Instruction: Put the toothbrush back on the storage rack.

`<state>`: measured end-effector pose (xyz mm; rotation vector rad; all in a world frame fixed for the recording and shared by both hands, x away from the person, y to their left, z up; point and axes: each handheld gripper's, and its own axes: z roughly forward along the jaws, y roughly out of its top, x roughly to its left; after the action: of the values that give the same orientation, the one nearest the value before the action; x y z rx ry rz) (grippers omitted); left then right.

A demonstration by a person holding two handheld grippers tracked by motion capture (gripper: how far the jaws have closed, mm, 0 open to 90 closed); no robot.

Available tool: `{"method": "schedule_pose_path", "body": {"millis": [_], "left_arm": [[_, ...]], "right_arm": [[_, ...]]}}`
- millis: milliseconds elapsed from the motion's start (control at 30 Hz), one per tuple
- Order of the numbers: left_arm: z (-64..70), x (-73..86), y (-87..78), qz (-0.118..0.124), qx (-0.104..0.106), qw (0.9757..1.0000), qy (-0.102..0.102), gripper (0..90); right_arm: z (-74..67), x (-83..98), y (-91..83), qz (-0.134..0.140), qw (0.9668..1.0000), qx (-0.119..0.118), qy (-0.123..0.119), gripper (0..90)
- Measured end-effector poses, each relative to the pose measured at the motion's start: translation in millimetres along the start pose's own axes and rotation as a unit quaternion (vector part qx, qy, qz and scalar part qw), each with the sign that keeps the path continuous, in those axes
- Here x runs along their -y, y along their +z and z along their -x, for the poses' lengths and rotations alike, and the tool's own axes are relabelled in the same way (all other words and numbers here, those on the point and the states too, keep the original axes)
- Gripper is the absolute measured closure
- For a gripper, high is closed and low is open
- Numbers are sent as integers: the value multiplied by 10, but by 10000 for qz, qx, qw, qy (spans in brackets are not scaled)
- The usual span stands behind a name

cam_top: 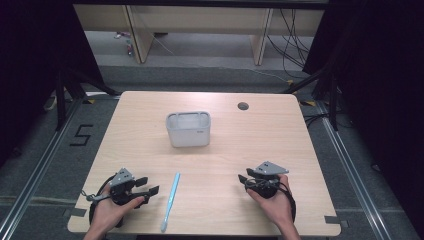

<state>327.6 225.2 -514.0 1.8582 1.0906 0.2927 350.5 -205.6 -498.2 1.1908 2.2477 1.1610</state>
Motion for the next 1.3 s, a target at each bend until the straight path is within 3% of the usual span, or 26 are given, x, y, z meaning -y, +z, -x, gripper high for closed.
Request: {"method": "schedule_pose_path", "body": {"millis": [33, 133, 233, 300, 333, 433, 467, 500, 533, 567, 667, 733, 867, 900, 933, 967, 1000, 1033, 1133, 1167, 1200, 1233, 1267, 1300], "left_arm": [[13, -25, 3, -34, 20, 10000, 38, 372], [44, -77, 9, -100, 30, 9999, 89, 372], [81, -143, 34, -214, 37, 9998, 1, 377], [122, -209, 46, -477, -16, 9989, 24, 393], [135, -233, 43, -587, -35, 9982, 72, 399], [170, -284, 50, -730, -14, 9973, 29, 407], [188, -311, 54, -815, -58, 9967, 16, 409], [200, -339, 59, -902, -47, 9959, 33, 414], [229, -396, 69, -1116, -103, 9937, 74, 421], [229, -396, 69, -1116, -103, 9937, 74, 420], [285, -481, 97, -1498, -232, 9883, 146, 418], [323, -531, 130, -1640, -319, 9857, 196, 417], [399, -629, 191, -2015, -375, 9783, 317, 417], [420, -651, 207, -2115, -392, 9760, 346, 417], [470, -686, 249, -2321, -426, 9710, 387, 417], [470, -686, 249, -2321, -426, 9710, 387, 416], [516, -714, 300, -2517, -441, 9658, 429, 420], [516, -714, 300, -2517, -441, 9658, 429, 427], [564, -729, 398, -2716, -417, 9606, 407, 435], [581, -728, 466, -2884, -387, 9559, 389, 449], [592, -723, 498, -2963, -402, 9536, 344, 455], [592, -723, 498, -2963, -402, 9536, 344, 461], [601, -723, 527, -3027, -453, 9514, 355, 461], [620, -710, 584, -3151, -482, 9474, 302, 478]], "right_arm": [[28, 4, 7, -27, 9999, -9, -126, 575], [41, 19, -5, -150, 9998, 64, -63, 574], [63, 24, -12, -261, 9996, 25, -68, 568], [74, 19, -21, -321, 9995, -40, 21, 565], [88, 20, -31, -308, 9994, 93, -118, 565], [94, 5, -51, -418, 9991, 48, -83, 563], [92, 1, -60, -423, 9990, 140, -81, 563], [99, -3, -58, -460, 9989, 56, -104, 563], [80, -7, -70, -533, 9985, 21, 77, 563], [80, -7, -70, -533, 9985, 21, 77, 563], [96, -23, -73, -460, 9989, 62, -81, 564], [67, -33, -89, -513, 9986, 114, 60, 564], [51, -44, -97, -519, 9986, 85, 45, 564], [57, -44, -87, -462, 9989, 67, -47, 564], [45, -55, -86, -445, 9990, 32, -58, 564], [36, -53, -87, -489, 9988, 25, -44, 564], [25, -53, -85, -481, 9988, 29, 14, 564], [16, -63, -95, -543, 9985, 0, 95, 564], [23, -61, -89, -535, 9985, -71, 91, 564], [44, -56, -87, -465, 9989, -33, -19, 564], [45, -56, -86, -471, 9989, -47, -9, 563], [52, -55, -82, -425, 9991, -62, -37, 564], [52, -55, -82, -425, 9991, -62, -37, 564], [44, -59, -88, -469, 9988, -86, 87, 564]]}}
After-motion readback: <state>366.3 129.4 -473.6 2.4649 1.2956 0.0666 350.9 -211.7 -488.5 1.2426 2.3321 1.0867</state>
